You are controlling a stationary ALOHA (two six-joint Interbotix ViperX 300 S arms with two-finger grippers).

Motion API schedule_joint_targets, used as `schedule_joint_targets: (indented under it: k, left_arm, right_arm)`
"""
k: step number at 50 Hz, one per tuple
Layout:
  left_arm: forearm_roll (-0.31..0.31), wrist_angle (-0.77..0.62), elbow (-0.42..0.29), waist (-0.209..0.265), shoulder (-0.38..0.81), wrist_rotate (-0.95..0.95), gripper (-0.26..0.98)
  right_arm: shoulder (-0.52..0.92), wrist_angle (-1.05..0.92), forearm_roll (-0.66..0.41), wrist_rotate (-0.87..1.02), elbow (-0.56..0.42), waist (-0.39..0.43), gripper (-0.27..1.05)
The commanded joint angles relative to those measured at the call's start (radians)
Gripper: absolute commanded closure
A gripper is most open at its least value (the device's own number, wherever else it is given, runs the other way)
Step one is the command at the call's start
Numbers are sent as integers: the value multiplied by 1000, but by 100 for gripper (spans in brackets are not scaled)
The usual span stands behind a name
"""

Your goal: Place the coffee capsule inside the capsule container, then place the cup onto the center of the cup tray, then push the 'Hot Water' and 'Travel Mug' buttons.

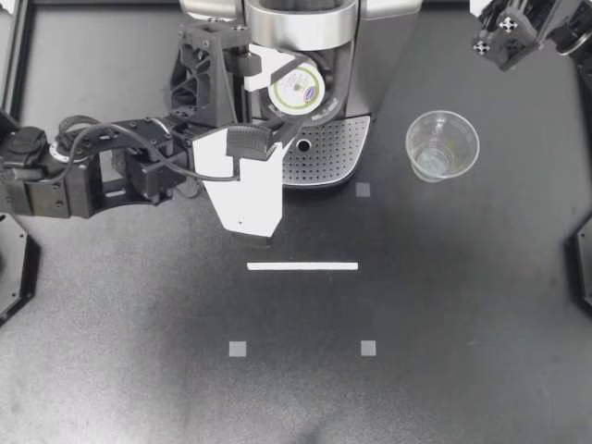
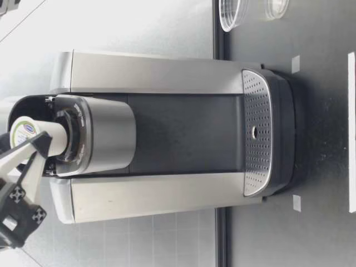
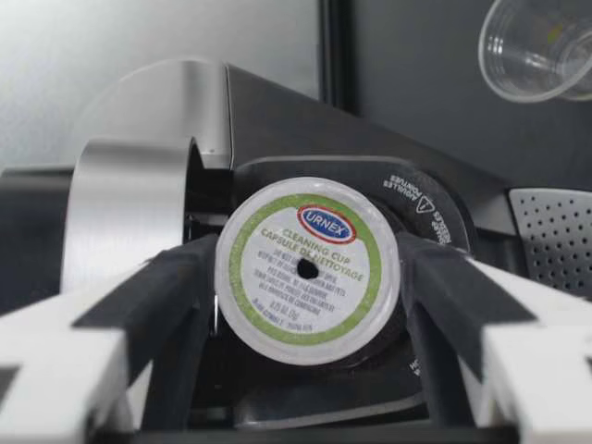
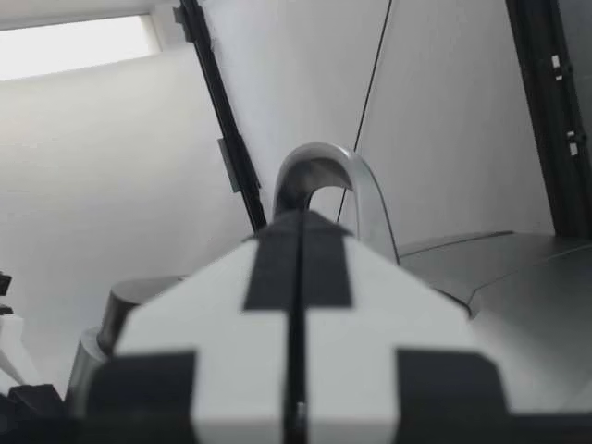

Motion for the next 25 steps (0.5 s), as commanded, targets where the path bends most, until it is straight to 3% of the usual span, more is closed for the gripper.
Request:
schedule_joint_targets:
  k: [1, 18, 25]
  left_arm:
    - [6, -9, -12, 6, -9, -5, 22]
    - [6, -15, -17, 17, 8, -17, 20]
    - [6, -15, -18, 17, 5, -52, 8]
  right_arm:
    - [-12, -8, -2, 2, -11, 0, 72]
    - [-12, -8, 0, 5, -5, 0, 72]
    - [-12, -8, -2, 5, -5, 0, 72]
